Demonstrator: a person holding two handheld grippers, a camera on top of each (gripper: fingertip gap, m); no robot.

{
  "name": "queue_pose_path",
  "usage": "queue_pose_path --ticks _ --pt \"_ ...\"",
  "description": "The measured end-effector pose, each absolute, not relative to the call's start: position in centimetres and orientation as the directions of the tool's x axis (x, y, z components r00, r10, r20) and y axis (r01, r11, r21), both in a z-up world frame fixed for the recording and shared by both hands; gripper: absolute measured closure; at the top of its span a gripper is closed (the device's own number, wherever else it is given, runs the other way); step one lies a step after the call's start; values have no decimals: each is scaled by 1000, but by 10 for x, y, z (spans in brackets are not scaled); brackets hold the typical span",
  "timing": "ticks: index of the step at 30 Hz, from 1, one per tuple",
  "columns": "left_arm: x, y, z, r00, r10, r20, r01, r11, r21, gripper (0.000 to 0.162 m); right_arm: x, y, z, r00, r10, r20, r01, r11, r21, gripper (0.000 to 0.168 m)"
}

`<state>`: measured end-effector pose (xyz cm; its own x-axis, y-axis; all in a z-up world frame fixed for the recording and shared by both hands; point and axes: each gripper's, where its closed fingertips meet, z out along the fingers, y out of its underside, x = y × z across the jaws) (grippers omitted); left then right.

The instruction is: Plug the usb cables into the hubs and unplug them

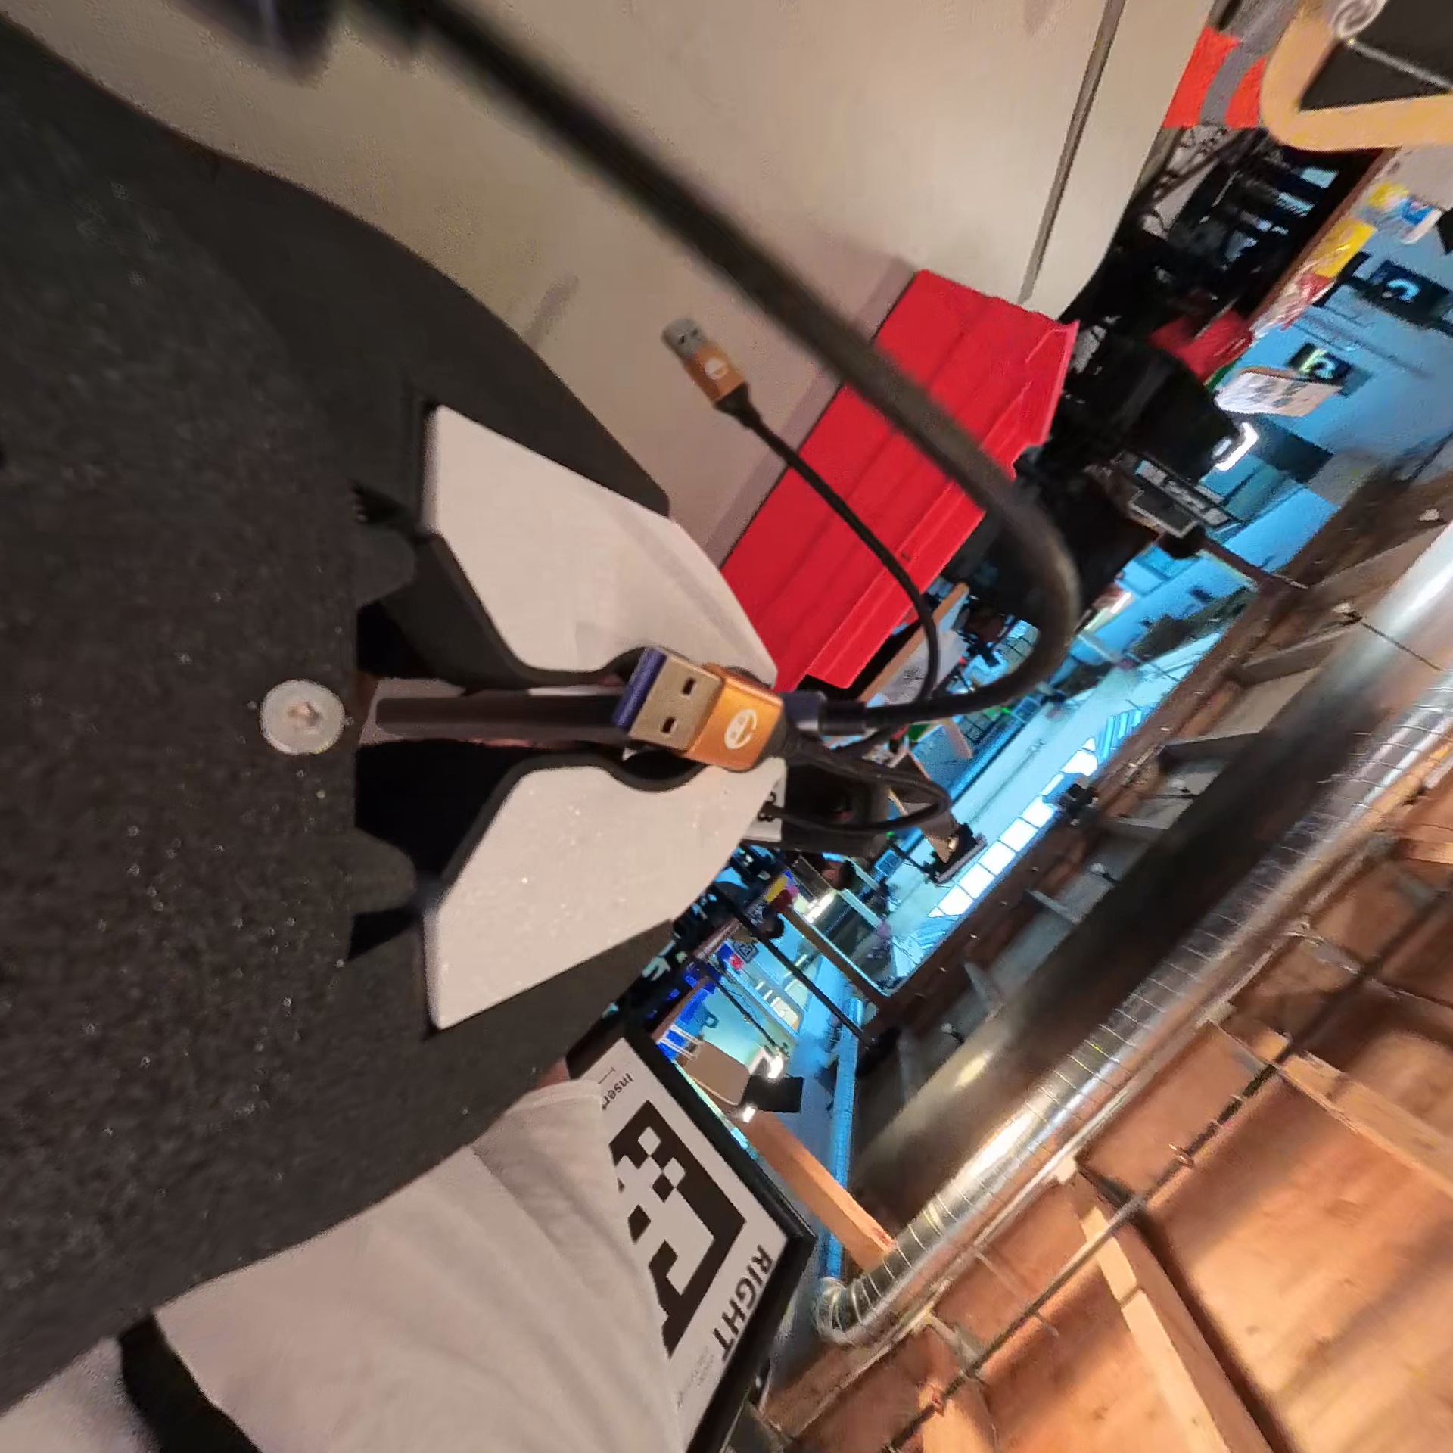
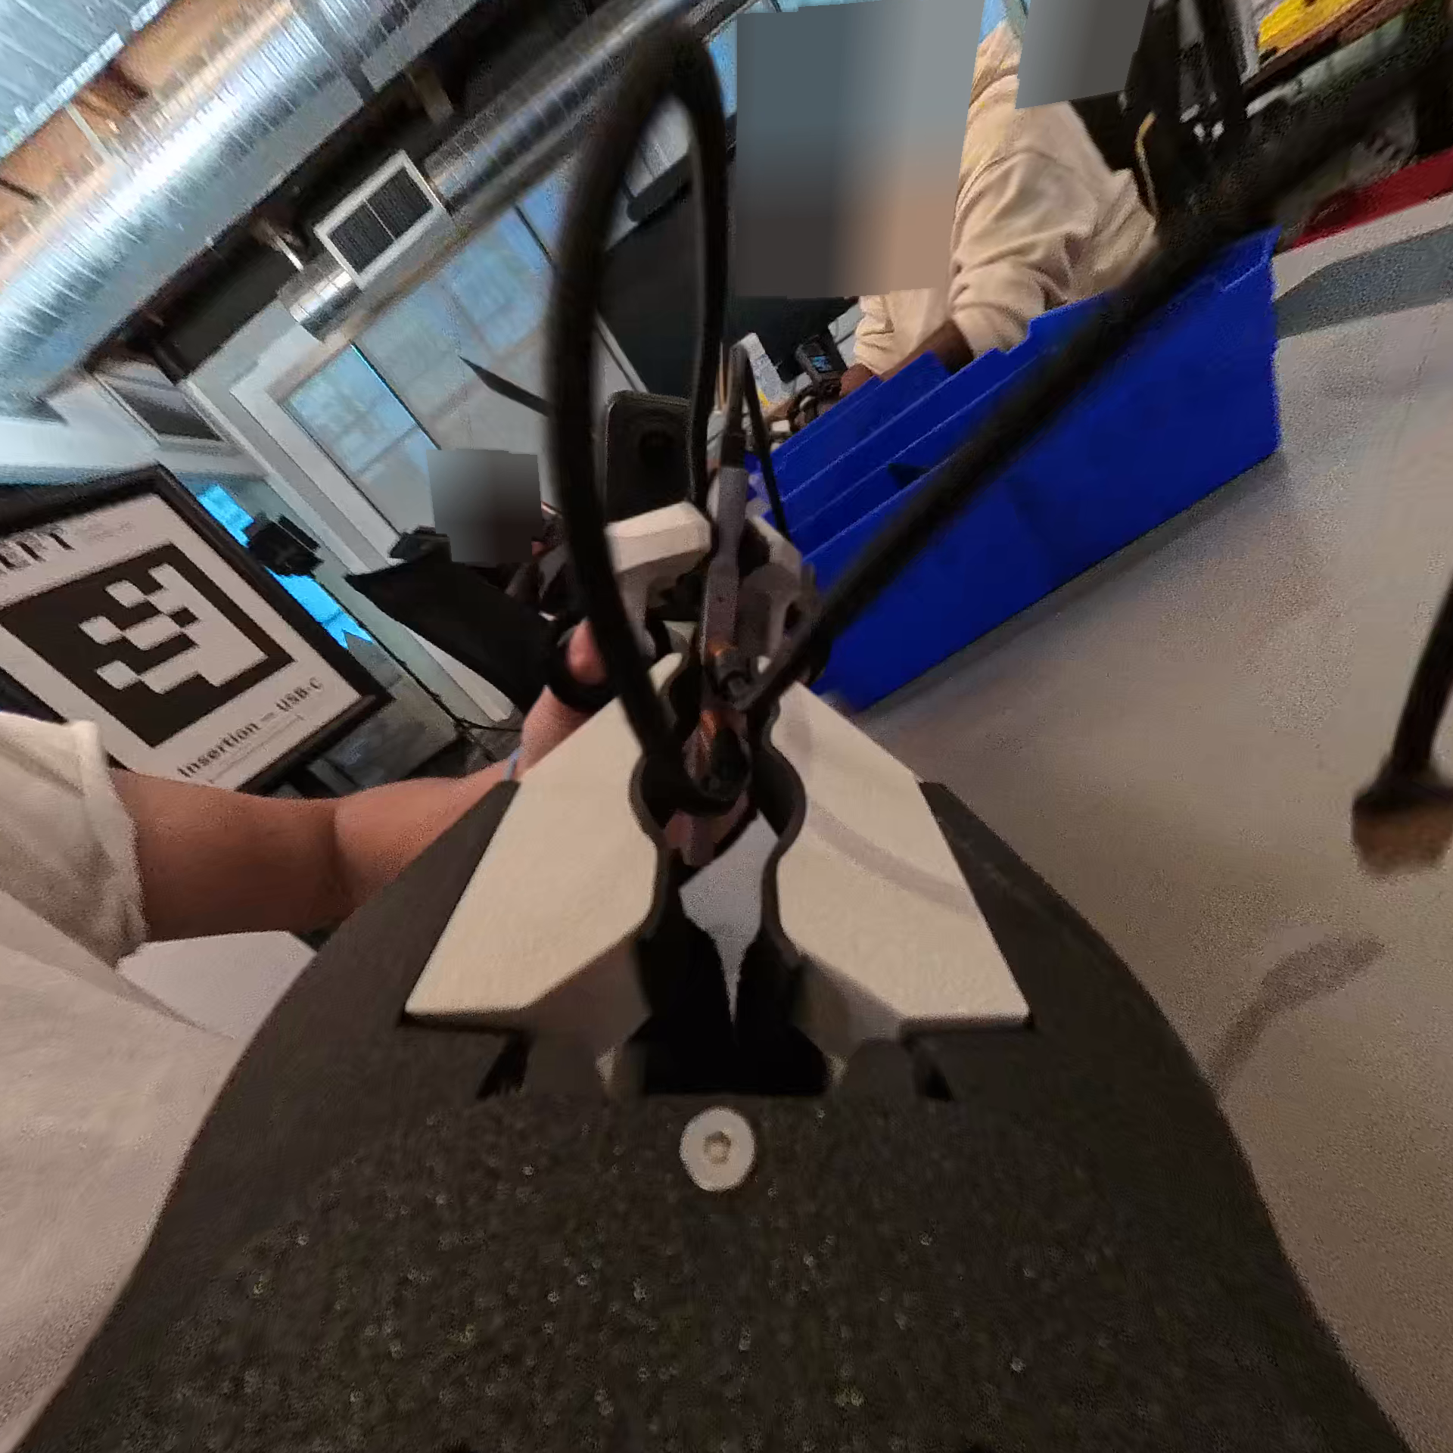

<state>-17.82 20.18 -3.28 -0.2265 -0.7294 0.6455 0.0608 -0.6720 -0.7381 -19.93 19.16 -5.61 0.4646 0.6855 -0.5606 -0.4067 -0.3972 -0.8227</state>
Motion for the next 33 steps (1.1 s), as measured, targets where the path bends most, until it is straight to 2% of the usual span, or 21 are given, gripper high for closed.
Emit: queue_pose_path --ticks 3,5,8,11,14,20,23,24,25,27,28,30,33 --pt "-180 203 -39 -221 -706 673 9 -692 -722 152 -191 192 -58 531 706 -469 -322 -343 -882 160" --pt "-179 204 -43 -226 -674 703 -9 -721 -693 152 -193 192 -62 523 702 -483 -304 -375 -876 162" --pt "-177 210 -47 -219 -642 735 2 -754 -657 151 -189 198 -62 499 644 -580 -408 -416 -813 163" --pt "-175 205 -57 -204 -662 721 -40 -730 -682 139 -176 205 -56 443 593 -673 -544 -419 -727 163" --pt "-172 195 -70 -195 -675 711 -88 -710 -699 136 -167 208 -55 405 579 -707 -588 -427 -687 163" --pt "-164 189 -70 -240 -664 708 -106 -708 -699 149 -166 207 -56 401 578 -711 -581 -440 -685 163" --pt "-169 196 -68 -200 -720 665 -178 -640 -747 150 -160 205 -59 490 606 -626 -459 -431 -777 161" --pt "-173 200 -66 -187 -729 659 -205 -627 -752 150 -156 203 -64 557 630 -541 -347 -415 -841 160" --pt "-177 203 -65 -186 -718 671 -249 -626 -739 151 -152 199 -69 616 662 -427 -201 -393 -898 150" --pt "-186 206 -67 -165 -699 696 -345 -620 -705 151 -139 189 -66 683 716 -144 83 -272 -959 146" --pt "-189 208 -70 -144 -705 695 -391 -604 -694 151 -135 182 -54 679 734 1 188 -172 -967 148" --pt "-193 204 -79 -115 -720 684 -494 -556 -669 151 -140 161 -29 608 775 172 294 -18 -956 149" --pt "-191 187 -91 -119 -752 648 -621 -453 -640 151 -130 173 -9 697 669 257 333 16 -943 129"
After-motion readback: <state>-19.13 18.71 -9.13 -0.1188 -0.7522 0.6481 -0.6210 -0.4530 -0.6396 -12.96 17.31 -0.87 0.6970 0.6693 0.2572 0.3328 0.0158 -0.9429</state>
